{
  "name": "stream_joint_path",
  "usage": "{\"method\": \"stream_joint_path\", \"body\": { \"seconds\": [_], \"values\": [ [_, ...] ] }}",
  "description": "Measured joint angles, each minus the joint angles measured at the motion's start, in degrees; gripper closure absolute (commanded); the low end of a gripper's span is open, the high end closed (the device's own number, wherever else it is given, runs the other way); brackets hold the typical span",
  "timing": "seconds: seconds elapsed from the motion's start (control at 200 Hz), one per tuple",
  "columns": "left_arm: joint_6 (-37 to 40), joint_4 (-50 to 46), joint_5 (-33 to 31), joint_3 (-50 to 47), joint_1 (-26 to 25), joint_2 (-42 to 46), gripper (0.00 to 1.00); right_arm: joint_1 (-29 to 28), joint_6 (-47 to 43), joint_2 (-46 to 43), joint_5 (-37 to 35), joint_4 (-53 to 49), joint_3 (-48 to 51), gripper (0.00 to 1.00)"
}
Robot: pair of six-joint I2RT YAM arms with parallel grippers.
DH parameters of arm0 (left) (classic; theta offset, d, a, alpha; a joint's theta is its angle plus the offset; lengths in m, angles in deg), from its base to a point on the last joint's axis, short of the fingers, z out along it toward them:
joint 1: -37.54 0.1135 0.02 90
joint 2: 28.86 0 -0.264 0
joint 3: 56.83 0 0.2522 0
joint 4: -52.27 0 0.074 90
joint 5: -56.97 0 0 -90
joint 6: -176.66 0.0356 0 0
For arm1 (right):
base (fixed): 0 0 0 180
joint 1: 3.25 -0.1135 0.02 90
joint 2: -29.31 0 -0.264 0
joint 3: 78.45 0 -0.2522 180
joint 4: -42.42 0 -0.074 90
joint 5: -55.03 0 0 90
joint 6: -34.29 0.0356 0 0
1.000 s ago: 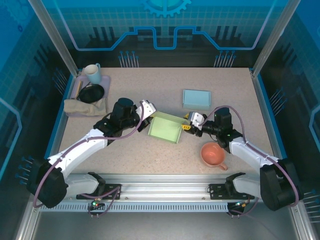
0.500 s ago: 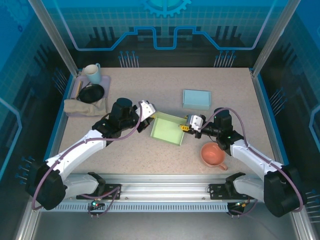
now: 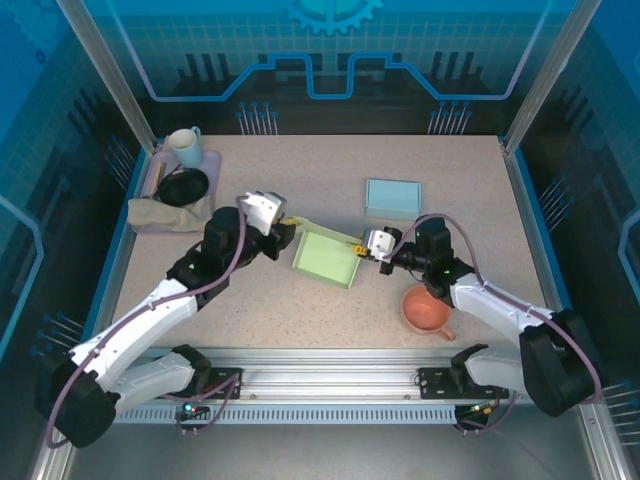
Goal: Fold the paper box
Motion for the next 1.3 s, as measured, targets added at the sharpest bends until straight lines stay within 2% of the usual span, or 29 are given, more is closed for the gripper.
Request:
{"method": "stream_joint_path", "body": {
  "seconds": [0.055, 0.115, 0.225, 0.405, 0.565, 0.69, 0.885, 1.3],
  "values": [
    [-5.25, 0.02, -3.28, -0.5, 0.0, 0.87, 0.54, -0.44, 0.0, 1.51, -1.27, 0.28, -0.07, 0.94],
    [-10.14, -0.22, -5.99, -0.66, 0.0, 1.36, 0.47, -0.87, -0.24, 3.1, -2.32, 0.35, -0.31, 0.94],
    [-18.23, -1.86, -10.99, -0.57, 0.17, 2.03, 0.23, -1.27, -1.33, 4.92, -3.52, 0.31, -0.59, 0.93],
    [-29.92, -10.78, -14.25, 5.35, 1.46, -0.94, 0.13, -2.45, -3.1, 6.34, -4.17, 0.52, -1.51, 0.93],
    [-39.67, -21.53, -12.39, 19.32, 1.51, -10.21, 0.11, -3.65, -4.33, 9.09, -4.66, 0.5, -2.21, 0.93],
    [-44.13, -26.97, -10.05, 24.92, 1.51, -16.79, 0.13, -3.74, -5.03, 9.99, -5.07, 0.44, -2.21, 0.93],
    [-46.75, -31.23, -7.15, 25.46, 1.51, -24.33, 0.14, -3.74, -5.57, 9.99, -5.66, 0.44, -2.25, 0.93],
    [-48.24, -31.1, -1.9, 25.46, 0.55, -31.17, 0.16, -3.15, -4.11, 9.99, -3.87, 1.22, -2.27, 0.93]
  ]
}}
